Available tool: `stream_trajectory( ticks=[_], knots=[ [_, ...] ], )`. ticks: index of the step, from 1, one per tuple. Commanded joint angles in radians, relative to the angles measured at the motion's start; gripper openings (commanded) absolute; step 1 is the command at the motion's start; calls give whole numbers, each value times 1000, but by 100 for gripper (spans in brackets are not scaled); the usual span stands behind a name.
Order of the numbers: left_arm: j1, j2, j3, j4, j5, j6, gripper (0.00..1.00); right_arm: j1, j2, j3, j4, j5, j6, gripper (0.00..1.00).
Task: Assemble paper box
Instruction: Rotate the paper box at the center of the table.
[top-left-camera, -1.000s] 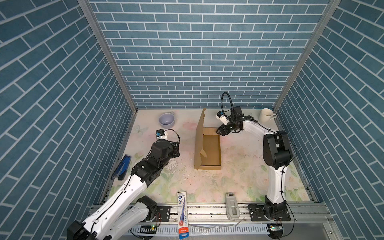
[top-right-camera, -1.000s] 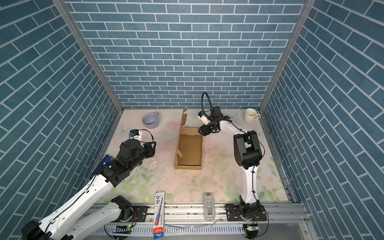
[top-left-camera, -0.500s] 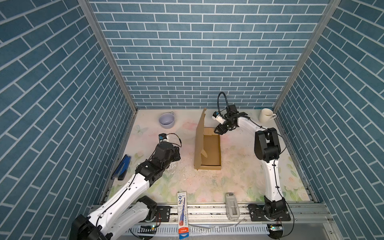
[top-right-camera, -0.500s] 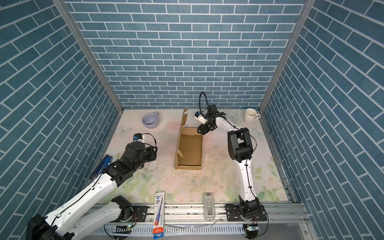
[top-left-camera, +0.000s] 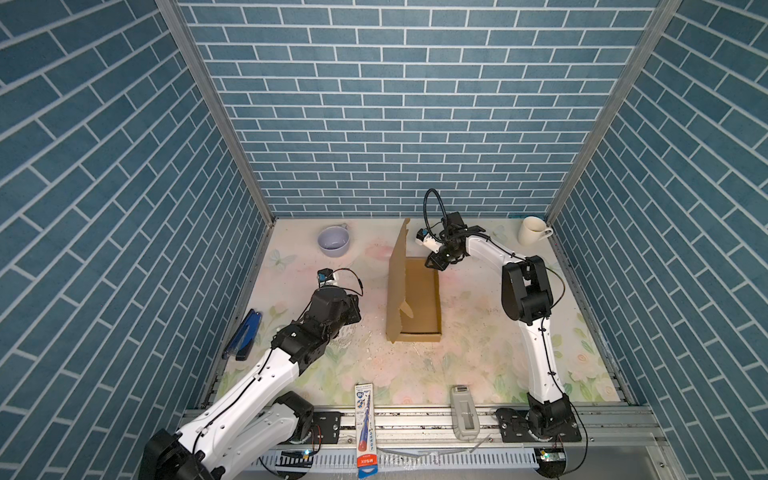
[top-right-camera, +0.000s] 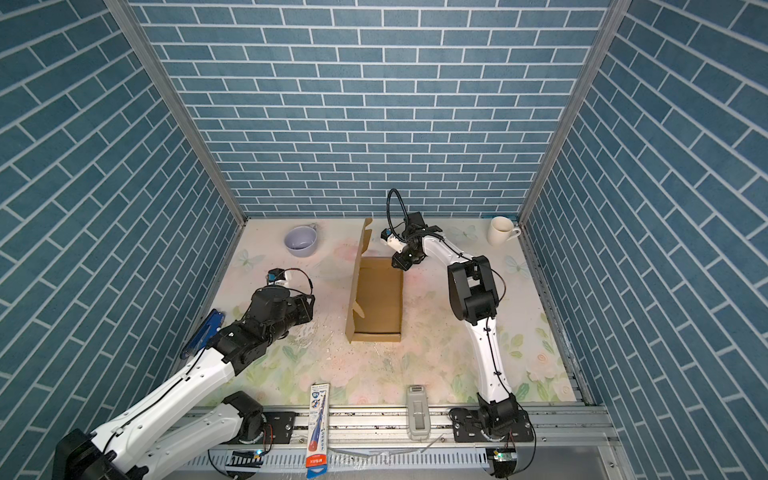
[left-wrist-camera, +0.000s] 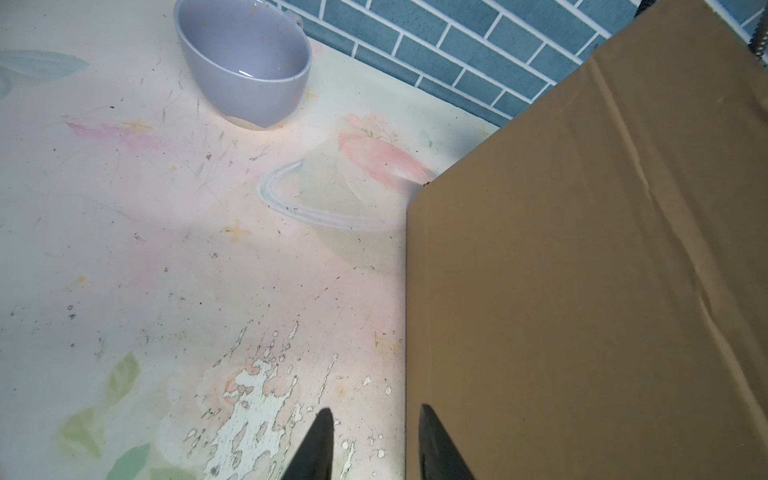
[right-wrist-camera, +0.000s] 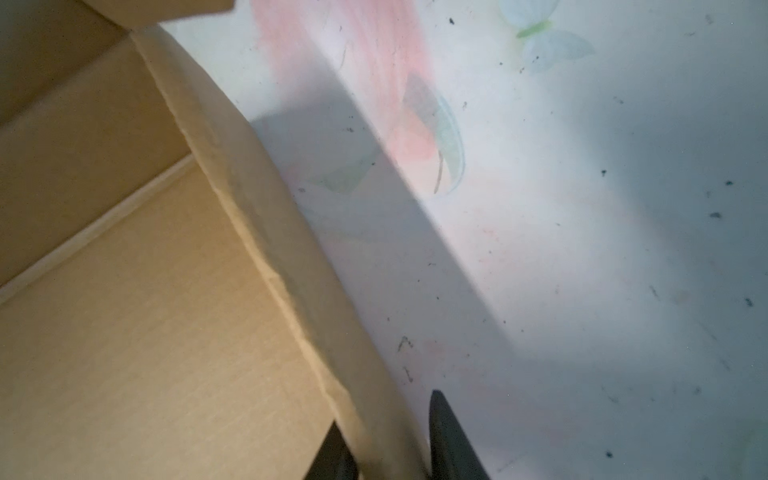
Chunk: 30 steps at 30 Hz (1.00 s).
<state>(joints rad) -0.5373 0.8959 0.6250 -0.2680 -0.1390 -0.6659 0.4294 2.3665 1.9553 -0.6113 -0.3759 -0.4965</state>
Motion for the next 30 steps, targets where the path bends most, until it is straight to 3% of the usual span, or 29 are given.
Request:
stream_trajectory(
  ticks=[1, 6, 16, 27, 30],
  knots=[
    [-5, -7, -16, 26, 6, 0, 35, 3, -36, -69, 13, 51, 1, 20],
    [-3, 0, -27, 52, 18, 0, 35, 2, -102, -192, 56, 125, 62, 13],
    [-3, 32, -39, 121, 48, 0, 35, 9, -293, -436, 65, 229, 266, 10],
    [-2, 31, -42, 145, 56, 20, 36, 48, -488, -712, 53, 381, 558, 14],
    [0, 37, -46, 153, 57, 24, 36, 52, -529, -776, 84, 369, 624, 21]
  ],
)
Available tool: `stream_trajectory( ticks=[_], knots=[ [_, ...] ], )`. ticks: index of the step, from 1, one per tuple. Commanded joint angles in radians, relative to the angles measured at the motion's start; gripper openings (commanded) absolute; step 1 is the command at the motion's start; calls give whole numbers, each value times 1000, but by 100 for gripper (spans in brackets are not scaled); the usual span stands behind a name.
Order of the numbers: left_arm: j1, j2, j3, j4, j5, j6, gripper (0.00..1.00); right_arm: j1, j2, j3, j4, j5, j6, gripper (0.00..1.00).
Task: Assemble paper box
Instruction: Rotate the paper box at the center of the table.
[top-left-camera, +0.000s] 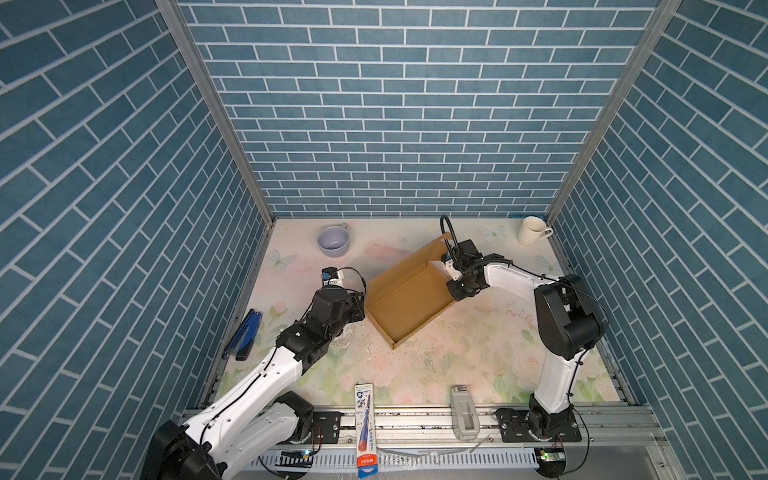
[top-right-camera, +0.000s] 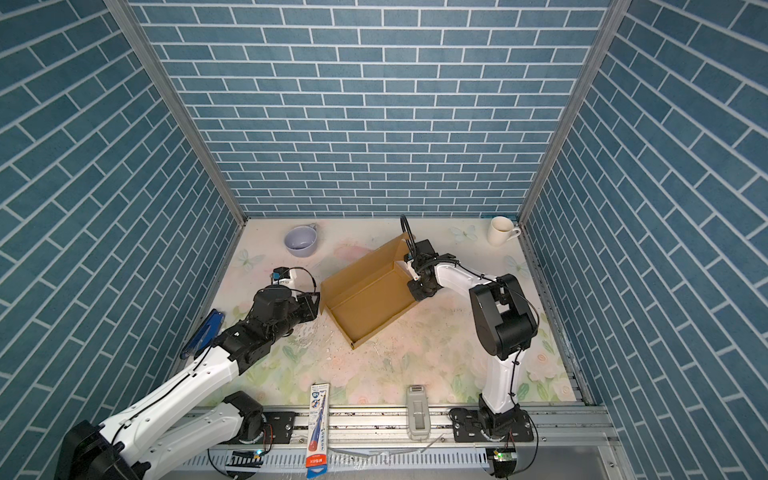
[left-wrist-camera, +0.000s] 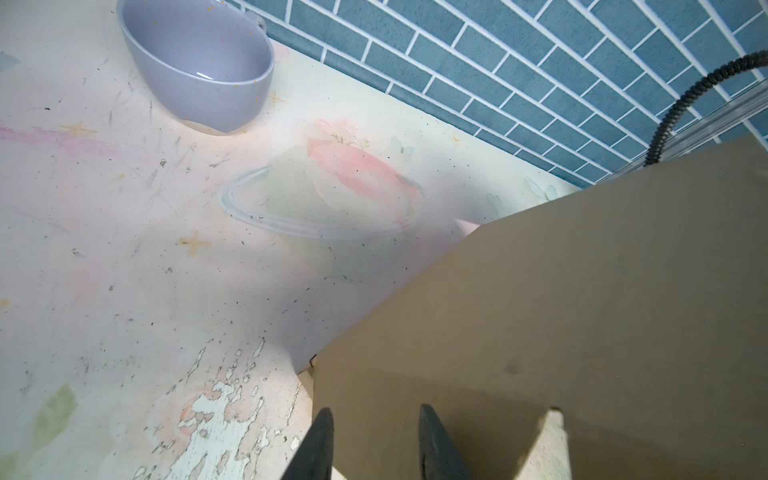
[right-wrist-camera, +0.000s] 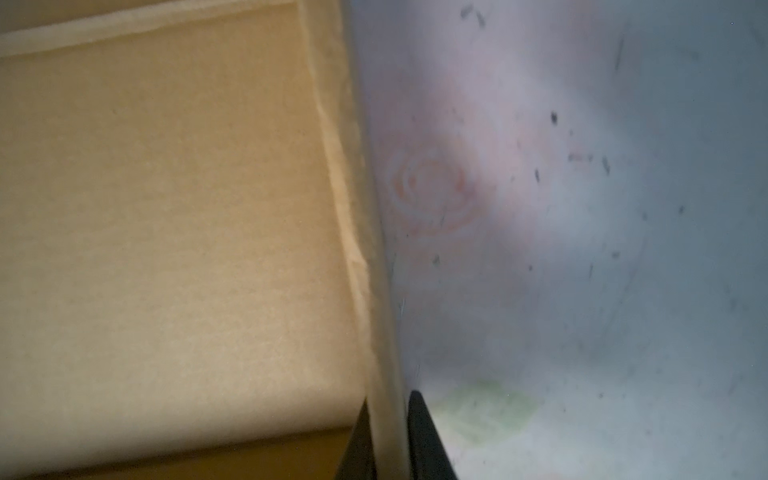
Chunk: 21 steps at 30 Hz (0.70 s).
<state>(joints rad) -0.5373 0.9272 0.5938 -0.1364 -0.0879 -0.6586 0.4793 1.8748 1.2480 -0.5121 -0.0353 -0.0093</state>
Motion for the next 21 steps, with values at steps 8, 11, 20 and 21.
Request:
stream_trajectory(
  ticks=[8, 11, 20, 21],
  knots=[
    [24, 9, -37, 43, 41, 23, 36, 25, -121, -171, 147, 97, 130, 49],
    [35, -1, -47, 46, 51, 23, 36, 25, -138, -206, 259, 79, 101, 50],
    [42, -23, -78, 60, 51, 8, 36, 25, -76, -191, 406, 35, 70, 49],
    [43, -21, -78, 60, 52, 7, 36, 25, -65, -181, 405, 35, 75, 48]
  ],
)
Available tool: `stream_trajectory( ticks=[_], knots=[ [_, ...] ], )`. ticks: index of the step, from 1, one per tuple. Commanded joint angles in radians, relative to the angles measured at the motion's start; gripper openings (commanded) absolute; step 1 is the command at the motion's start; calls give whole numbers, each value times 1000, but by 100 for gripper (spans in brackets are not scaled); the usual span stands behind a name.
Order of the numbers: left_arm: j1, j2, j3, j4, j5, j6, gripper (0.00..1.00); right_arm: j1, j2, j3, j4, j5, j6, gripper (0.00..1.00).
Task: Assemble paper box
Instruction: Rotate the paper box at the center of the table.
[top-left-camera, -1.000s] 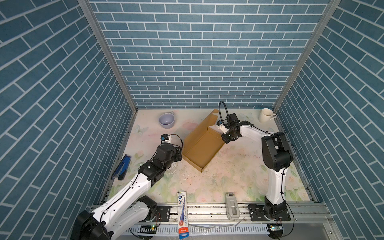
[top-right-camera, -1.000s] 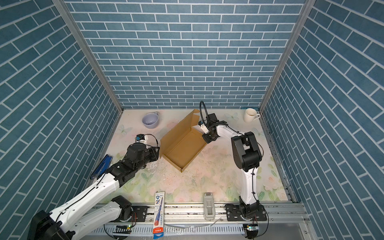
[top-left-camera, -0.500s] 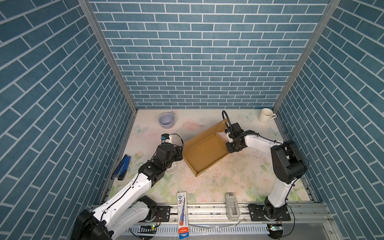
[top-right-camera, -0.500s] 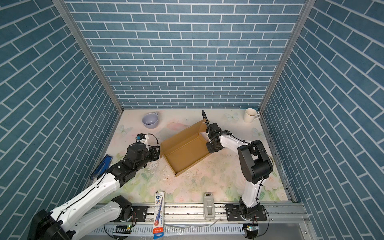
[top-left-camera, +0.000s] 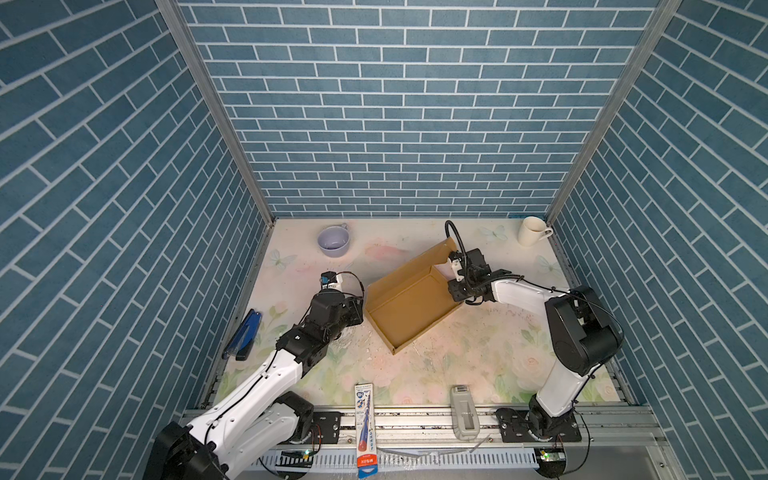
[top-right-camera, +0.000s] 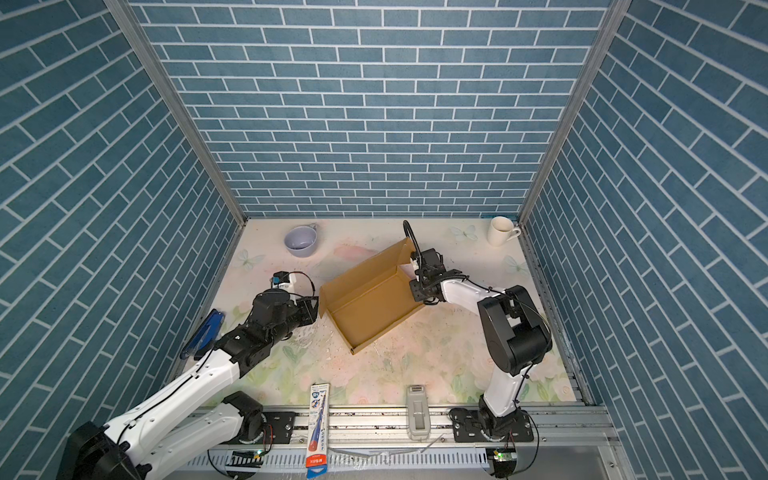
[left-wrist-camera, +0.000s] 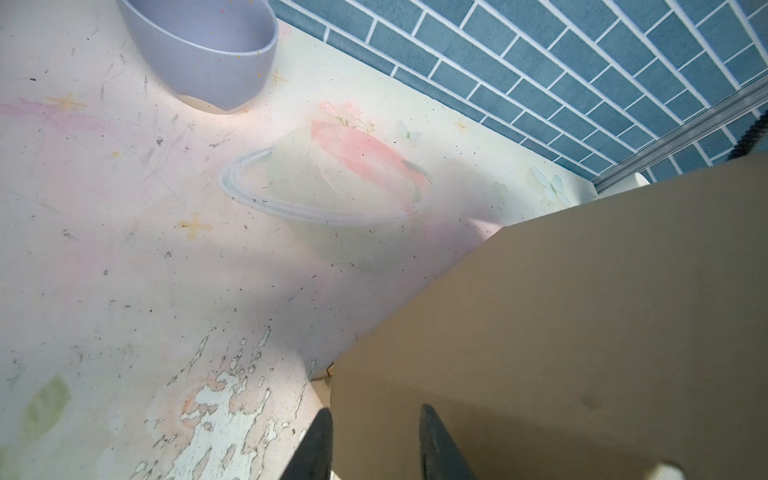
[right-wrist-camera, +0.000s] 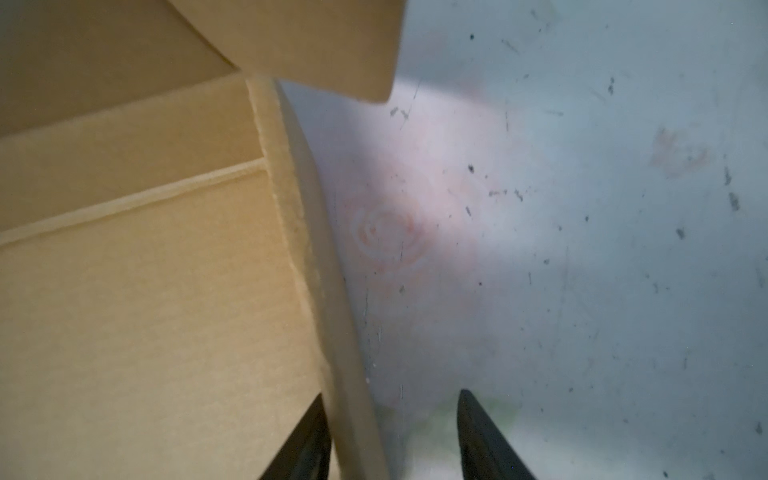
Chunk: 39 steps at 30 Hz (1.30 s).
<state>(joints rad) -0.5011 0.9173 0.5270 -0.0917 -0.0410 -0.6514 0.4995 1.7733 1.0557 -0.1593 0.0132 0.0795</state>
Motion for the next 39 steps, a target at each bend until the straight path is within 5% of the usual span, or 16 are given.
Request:
stream_trajectory(
  ticks=[1, 21, 30, 39],
  knots=[
    [7, -10, -10, 15, 6, 0, 36, 5, 46, 17, 53, -14, -8, 47],
    [16, 16, -31, 42, 25, -1, 36, 17, 100, 12, 81, 36, 73, 13],
    [22, 6, -27, 28, 25, 3, 36, 22, 74, 6, 59, 19, 98, 40],
    [52, 9, 21, -8, 41, 46, 37, 27, -39, -39, 20, -6, 129, 49]
  ],
)
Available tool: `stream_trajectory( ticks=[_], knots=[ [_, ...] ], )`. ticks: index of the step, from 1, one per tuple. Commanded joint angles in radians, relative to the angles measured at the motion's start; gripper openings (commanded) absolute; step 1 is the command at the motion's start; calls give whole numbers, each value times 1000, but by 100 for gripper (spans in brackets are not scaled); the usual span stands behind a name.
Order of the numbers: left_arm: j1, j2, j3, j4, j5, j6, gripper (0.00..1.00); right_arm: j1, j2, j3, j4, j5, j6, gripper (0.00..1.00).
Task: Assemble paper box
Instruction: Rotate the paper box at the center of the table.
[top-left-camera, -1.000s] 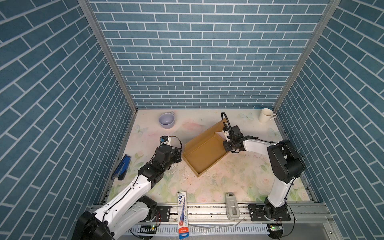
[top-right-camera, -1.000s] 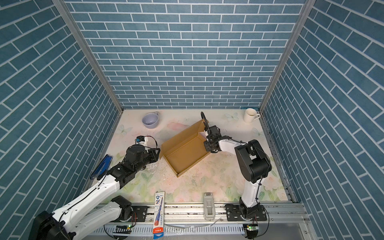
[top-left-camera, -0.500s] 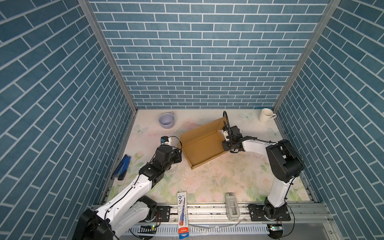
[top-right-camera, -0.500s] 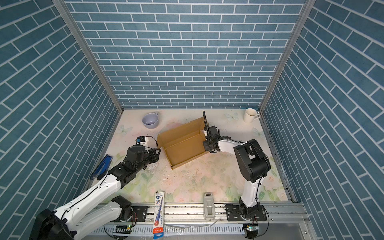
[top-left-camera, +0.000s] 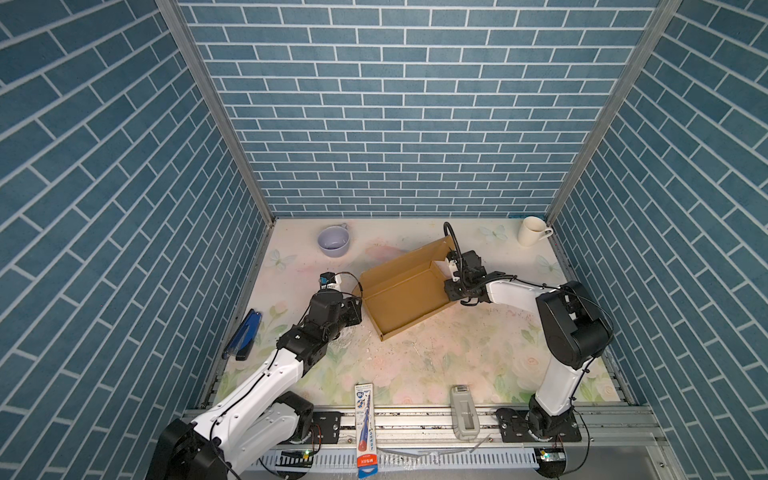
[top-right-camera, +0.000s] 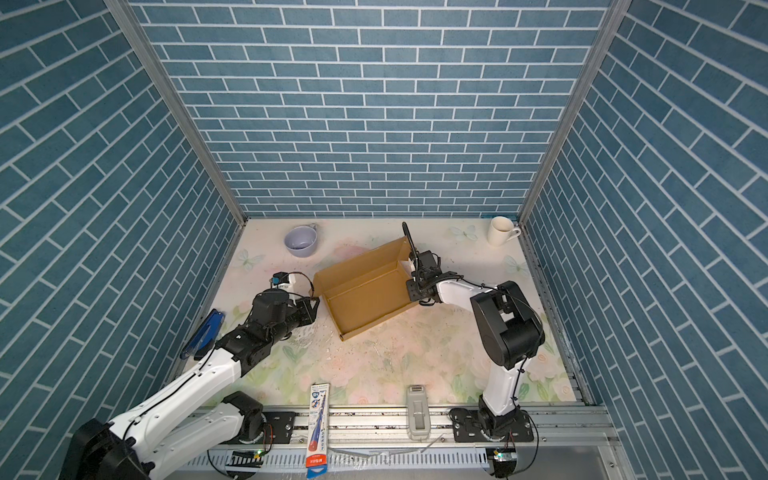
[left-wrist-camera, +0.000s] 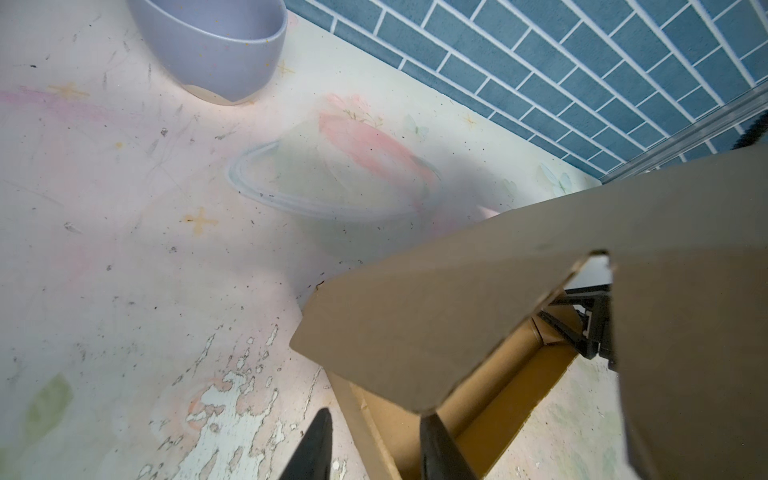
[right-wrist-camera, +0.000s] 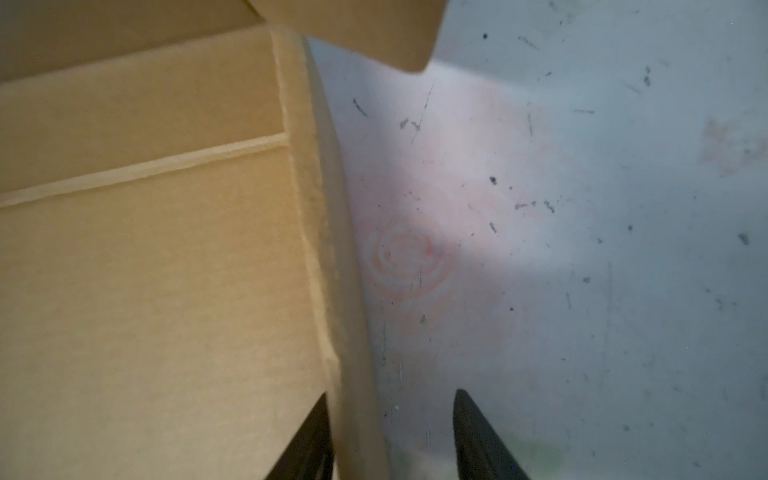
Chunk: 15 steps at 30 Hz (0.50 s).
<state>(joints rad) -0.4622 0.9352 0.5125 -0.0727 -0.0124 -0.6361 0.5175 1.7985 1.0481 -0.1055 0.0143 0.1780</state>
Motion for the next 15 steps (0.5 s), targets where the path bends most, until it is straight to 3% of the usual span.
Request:
stream_trajectory(
  ticks=[1, 15],
  knots=[
    [18, -10, 45, -36, 17, 39, 37, 10, -80, -42, -36, -5, 32, 50],
    [85, -44, 220, -249, 164, 238, 46, 8, -407, -160, -102, -30, -48, 61]
  ],
)
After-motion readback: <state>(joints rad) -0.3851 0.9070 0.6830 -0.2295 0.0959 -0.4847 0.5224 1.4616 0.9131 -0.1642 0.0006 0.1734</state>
